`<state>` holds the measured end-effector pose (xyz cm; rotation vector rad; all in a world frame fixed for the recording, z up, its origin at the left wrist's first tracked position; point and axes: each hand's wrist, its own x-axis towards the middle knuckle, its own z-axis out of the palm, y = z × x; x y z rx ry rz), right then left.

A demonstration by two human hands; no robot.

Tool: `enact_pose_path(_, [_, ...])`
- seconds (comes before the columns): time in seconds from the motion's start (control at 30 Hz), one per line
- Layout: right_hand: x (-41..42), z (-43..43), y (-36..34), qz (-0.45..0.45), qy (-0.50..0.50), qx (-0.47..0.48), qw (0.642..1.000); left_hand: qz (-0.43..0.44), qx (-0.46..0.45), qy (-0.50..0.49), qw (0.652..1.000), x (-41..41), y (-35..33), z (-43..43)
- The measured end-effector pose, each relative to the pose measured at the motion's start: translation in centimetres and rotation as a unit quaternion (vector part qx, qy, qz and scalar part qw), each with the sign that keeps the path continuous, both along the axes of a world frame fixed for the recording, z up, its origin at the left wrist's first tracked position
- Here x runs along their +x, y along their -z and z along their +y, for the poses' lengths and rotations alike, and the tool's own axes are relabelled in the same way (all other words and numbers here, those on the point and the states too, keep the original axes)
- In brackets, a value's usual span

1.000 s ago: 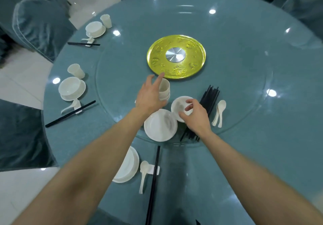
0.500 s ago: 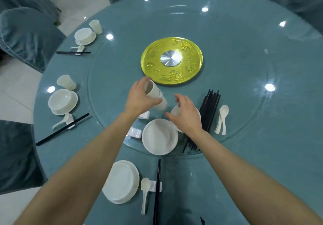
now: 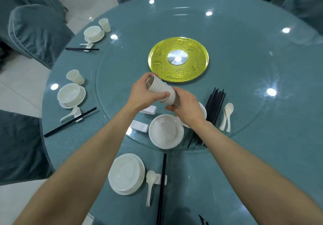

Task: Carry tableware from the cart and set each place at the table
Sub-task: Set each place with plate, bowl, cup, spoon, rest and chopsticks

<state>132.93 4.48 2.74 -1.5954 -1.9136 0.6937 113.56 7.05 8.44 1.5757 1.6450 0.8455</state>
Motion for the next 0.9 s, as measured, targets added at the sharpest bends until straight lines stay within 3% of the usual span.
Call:
enact_pose_path(0.4, [3.3, 0.0, 0.1, -0.040, 0.052, 0.036, 0.997, -0.030, 0.035, -0.026, 0.999, 0.4, -1.3, 1.4])
enact_pose_path(0.63, [4.5, -0.5, -0.1, -0.064, 0.082, 0.050, 0.993, 0.159, 0.043, 0.056, 0.985, 0.5, 1.2, 1.8])
enact_pose_path(0.9, [6.2, -1.6, 0.2, -0.066, 0.094, 0.047, 0.992, 0.252, 0.005, 0.124, 0.960, 3.1, 5.9, 1.6])
